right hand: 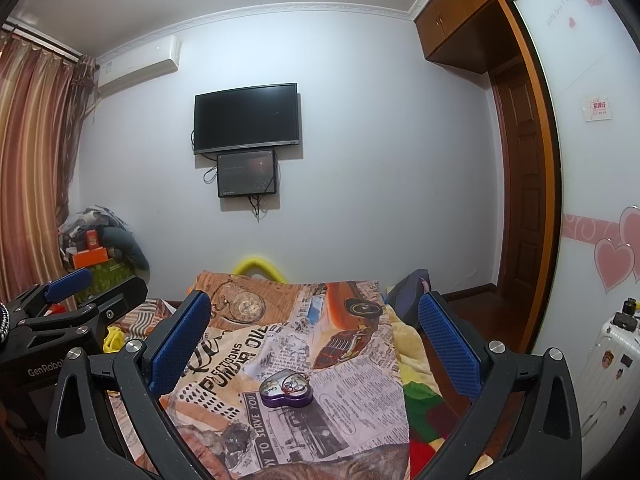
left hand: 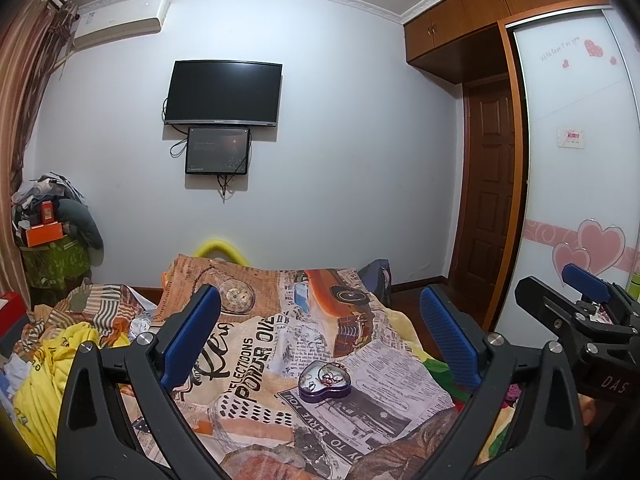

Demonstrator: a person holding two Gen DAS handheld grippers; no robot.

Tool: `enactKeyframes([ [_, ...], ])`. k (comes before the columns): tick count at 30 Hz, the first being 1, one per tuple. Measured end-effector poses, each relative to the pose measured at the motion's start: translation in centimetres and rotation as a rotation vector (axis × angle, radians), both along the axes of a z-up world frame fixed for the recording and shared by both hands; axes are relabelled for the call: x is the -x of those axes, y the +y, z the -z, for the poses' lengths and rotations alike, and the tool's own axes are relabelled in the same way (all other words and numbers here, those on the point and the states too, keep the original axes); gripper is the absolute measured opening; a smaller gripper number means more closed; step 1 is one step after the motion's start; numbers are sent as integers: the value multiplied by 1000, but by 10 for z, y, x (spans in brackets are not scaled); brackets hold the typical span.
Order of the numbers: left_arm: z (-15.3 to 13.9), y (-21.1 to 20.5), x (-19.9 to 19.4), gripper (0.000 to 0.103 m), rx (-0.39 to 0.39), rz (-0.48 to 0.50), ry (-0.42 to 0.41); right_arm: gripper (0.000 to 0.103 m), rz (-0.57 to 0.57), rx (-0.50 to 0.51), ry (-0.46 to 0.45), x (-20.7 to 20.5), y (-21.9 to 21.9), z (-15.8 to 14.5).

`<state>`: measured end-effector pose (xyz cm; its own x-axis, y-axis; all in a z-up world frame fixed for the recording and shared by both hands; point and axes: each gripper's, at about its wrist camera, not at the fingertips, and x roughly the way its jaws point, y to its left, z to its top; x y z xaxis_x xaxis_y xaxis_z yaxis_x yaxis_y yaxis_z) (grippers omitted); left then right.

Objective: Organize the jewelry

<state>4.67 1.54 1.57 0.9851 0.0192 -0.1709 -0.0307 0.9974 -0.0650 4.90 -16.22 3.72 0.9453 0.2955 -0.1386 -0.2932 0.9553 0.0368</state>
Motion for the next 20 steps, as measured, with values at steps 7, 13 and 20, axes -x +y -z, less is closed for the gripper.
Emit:
enactKeyframes([
  [7, 0, -1, 0, 101, 0, 10, 3, 103, 0, 0, 0, -1, 0, 0],
  [13, 0, -1, 0, 101, -2, 14, 3, 103, 2, -2, 5, 0, 0, -1],
  [20, 1, 1, -3, 101, -2, 13, 11, 103, 1, 1, 13, -2, 2, 0],
])
